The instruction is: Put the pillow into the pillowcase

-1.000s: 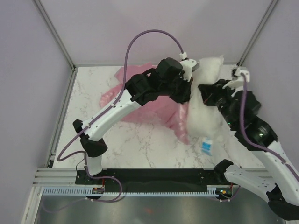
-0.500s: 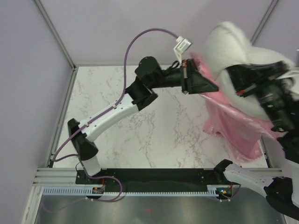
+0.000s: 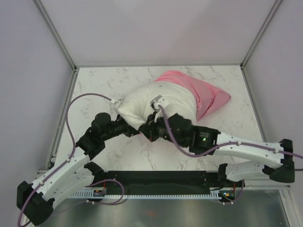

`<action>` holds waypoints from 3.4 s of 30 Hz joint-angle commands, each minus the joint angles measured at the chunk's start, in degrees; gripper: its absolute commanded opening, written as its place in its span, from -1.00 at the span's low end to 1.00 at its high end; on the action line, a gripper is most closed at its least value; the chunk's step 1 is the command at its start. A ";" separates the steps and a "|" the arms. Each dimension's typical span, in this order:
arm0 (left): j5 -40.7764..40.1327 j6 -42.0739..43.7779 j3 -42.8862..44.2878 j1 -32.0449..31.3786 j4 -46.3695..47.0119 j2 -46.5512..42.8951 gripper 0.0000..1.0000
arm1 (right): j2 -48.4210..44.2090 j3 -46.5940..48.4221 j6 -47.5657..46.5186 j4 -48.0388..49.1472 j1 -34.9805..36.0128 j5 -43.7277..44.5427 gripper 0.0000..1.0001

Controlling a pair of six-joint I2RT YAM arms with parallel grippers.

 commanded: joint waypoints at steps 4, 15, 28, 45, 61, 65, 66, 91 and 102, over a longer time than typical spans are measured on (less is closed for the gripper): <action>-10.34 4.44 -7.98 1.12 -3.17 -10.12 -0.95 | 14.56 15.47 -4.43 1.45 19.79 11.77 -0.08; -22.06 -1.27 -14.13 6.64 -1.87 -1.80 -0.95 | 11.59 23.93 -10.16 -10.68 22.35 28.69 0.74; -15.51 6.63 8.63 18.08 -4.74 27.49 -0.31 | 13.50 19.62 -9.10 -30.11 -14.80 37.44 0.54; -24.32 6.37 11.97 25.12 -16.70 8.69 0.99 | 31.88 26.39 -17.11 -29.06 -29.24 40.70 0.30; -16.51 0.23 20.05 -4.33 -8.64 22.90 0.97 | 33.30 23.39 -15.44 -33.10 -29.15 52.75 -0.66; -17.10 1.01 22.87 -4.50 -8.27 28.62 0.94 | 30.93 24.19 -16.40 -32.93 -29.15 49.32 -1.00; -17.81 1.97 23.83 -4.50 -8.27 29.59 0.94 | 30.14 24.02 -17.02 -32.49 -29.07 47.31 -1.00; -23.87 10.34 41.61 0.96 -21.72 31.22 1.00 | 20.99 23.67 -16.59 -38.99 -27.40 41.21 0.25; -19.85 0.06 32.02 -12.68 -5.13 28.28 1.00 | 27.75 22.96 -17.64 -38.82 -36.26 43.08 0.36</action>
